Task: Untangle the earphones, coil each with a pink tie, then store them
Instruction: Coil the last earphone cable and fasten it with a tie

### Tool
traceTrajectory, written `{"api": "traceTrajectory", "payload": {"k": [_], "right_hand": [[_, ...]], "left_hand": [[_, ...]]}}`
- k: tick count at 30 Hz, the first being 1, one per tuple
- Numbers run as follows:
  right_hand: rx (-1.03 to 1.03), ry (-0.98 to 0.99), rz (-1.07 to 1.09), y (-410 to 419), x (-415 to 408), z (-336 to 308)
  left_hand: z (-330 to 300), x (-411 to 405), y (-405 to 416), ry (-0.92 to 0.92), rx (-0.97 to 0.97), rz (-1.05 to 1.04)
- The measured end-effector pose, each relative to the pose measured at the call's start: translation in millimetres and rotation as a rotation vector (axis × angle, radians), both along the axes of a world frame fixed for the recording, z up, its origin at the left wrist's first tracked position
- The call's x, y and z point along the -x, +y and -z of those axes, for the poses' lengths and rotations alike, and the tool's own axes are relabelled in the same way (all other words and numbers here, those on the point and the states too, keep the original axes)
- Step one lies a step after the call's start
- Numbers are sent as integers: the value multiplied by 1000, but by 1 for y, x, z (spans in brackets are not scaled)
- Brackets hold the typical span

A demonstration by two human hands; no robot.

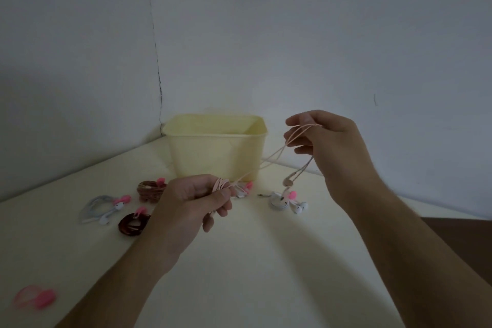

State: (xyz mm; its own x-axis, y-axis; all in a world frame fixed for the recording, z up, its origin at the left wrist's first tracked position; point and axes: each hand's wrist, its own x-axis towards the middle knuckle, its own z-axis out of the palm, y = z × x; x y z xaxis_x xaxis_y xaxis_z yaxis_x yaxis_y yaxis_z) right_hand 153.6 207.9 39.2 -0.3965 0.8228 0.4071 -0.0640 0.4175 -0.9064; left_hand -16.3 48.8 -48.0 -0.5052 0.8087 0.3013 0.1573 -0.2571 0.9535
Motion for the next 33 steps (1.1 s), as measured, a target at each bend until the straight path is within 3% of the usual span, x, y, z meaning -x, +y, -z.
{"api": "traceTrajectory", "payload": {"k": [4, 9, 14, 18, 20, 23, 26, 29, 33], "right_hand": [[49, -47, 26, 8, -7, -2], [-110, -639, 8, 17, -10, 9], [-265, -965, -349, 2, 0, 17], [-170, -755, -686, -23, 12, 21], [-142, -706, -640, -31, 18, 21], [-215, -794, -490, -28, 18, 21], [-272, -677, -387, -21, 16, 20], [-302, -552, -309, -17, 21, 28], [-313, -493, -296, -19, 33, 51]], "left_hand": [[-1, 2, 0, -82, -31, -5], [0, 2, -3, -100, -63, 69], [-1, -1, -2, -82, -40, 101], [-3, -5, -3, -33, -12, 81], [-3, -6, -3, -12, 2, 48], [-1, -6, -1, 49, 32, -32], [-1, -8, 0, 87, 91, -28], [-4, -8, -3, -76, 122, 168], [-9, -3, -8, -378, -58, 287]]}}
